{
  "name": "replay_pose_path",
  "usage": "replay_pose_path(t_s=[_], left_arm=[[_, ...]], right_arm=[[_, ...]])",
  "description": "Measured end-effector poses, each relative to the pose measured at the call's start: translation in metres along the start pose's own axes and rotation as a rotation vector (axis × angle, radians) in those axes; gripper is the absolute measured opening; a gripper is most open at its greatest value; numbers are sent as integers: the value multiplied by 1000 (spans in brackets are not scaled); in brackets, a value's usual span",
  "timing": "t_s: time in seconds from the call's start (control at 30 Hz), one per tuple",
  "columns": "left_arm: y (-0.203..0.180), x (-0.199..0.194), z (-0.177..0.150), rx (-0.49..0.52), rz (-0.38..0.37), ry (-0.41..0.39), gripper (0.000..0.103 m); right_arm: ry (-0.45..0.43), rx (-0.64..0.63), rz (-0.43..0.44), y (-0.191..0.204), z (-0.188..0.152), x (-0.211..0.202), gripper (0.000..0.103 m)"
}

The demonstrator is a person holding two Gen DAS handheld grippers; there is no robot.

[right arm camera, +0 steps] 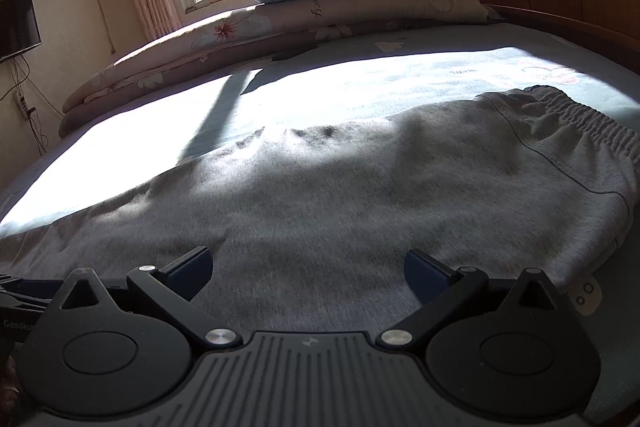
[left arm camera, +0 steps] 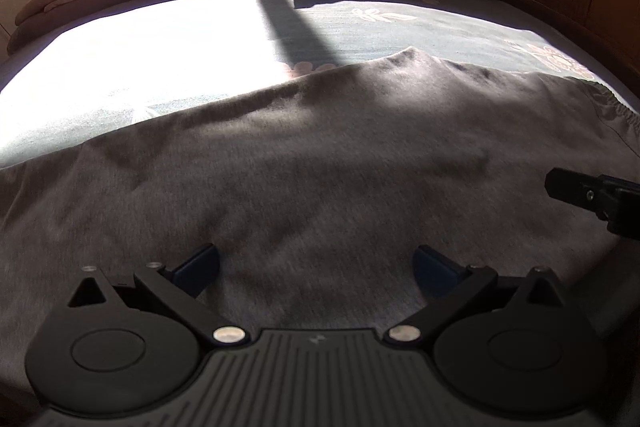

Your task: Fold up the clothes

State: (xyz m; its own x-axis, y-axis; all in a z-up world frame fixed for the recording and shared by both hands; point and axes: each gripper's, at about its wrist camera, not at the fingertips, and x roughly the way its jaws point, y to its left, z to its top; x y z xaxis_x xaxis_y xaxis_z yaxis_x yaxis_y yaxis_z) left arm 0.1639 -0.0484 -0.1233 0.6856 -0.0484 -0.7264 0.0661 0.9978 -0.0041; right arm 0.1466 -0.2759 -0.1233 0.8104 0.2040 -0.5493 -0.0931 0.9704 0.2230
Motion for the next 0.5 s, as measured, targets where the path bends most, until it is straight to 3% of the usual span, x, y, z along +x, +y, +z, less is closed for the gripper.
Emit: replay_pose_path(t_s=[0.23,0.43,0.5], left_arm=[[0,-2,-8,-6,5,-49,103],[-1,-12,-13,-10,12,-19,102],[-1,-20,-17,-14,10,-46,102]], right_arm=[[3,6,-9,0,1,2,103],[4,6,-14,1,1,3,103],[3,13,-13,1,2,2,103]])
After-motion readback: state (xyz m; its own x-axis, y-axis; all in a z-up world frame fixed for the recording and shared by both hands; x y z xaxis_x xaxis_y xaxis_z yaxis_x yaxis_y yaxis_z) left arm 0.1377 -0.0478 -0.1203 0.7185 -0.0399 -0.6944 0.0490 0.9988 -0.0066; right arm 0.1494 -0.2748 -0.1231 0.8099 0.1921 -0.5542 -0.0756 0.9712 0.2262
